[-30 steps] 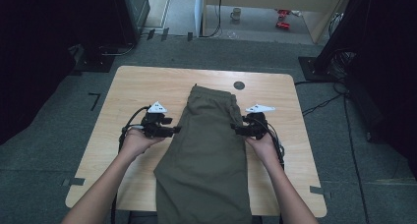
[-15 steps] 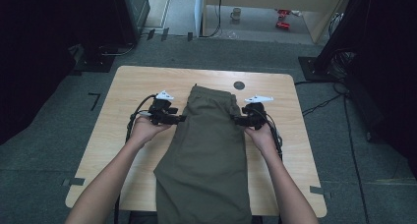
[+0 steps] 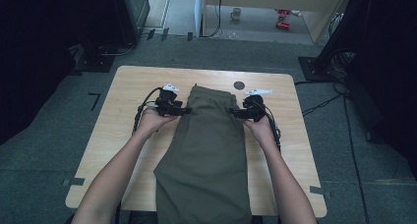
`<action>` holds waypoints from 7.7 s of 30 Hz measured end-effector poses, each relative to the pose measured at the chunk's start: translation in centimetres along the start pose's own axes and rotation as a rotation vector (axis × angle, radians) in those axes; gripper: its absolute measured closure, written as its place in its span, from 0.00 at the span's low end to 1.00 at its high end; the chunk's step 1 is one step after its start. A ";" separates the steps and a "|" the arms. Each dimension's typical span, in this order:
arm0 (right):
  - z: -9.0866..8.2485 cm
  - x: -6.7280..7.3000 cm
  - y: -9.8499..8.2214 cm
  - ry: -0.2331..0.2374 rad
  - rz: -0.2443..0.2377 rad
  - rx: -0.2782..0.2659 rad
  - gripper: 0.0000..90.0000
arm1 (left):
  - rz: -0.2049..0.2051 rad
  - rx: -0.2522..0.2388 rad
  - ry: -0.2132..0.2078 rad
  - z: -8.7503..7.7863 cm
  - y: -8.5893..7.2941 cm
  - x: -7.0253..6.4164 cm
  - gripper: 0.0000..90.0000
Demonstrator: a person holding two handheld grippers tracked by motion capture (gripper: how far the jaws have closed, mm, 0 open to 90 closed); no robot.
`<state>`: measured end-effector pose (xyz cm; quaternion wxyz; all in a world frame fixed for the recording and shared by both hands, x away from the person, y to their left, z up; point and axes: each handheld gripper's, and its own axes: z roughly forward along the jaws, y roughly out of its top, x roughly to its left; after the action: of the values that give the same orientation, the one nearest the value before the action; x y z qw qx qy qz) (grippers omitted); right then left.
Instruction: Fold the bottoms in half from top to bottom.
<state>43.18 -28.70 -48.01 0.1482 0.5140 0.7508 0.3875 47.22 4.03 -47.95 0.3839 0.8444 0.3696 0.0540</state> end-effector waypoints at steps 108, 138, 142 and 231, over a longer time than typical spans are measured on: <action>-2.7 2.8 12.1 -0.047 -0.064 -0.244 0.93 | 0.035 -0.272 0.128 -6.8 10.0 0.0 0.90; -7.3 6.9 5.5 0.020 -0.192 -0.240 0.92 | 0.123 -0.288 0.061 -10.5 2.0 -5.1 0.89; -7.8 7.3 4.1 0.040 -0.197 -0.238 0.92 | 0.148 -0.276 0.063 -10.8 0.7 -6.1 0.89; -2.8 5.8 -8.7 0.061 -0.138 0.028 0.96 | 0.071 0.026 0.050 -5.7 -9.7 -5.0 0.77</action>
<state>33.26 -26.25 -51.48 0.1445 0.4510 0.7940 0.3812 35.78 8.38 -49.67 0.3613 0.8604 0.3493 0.0838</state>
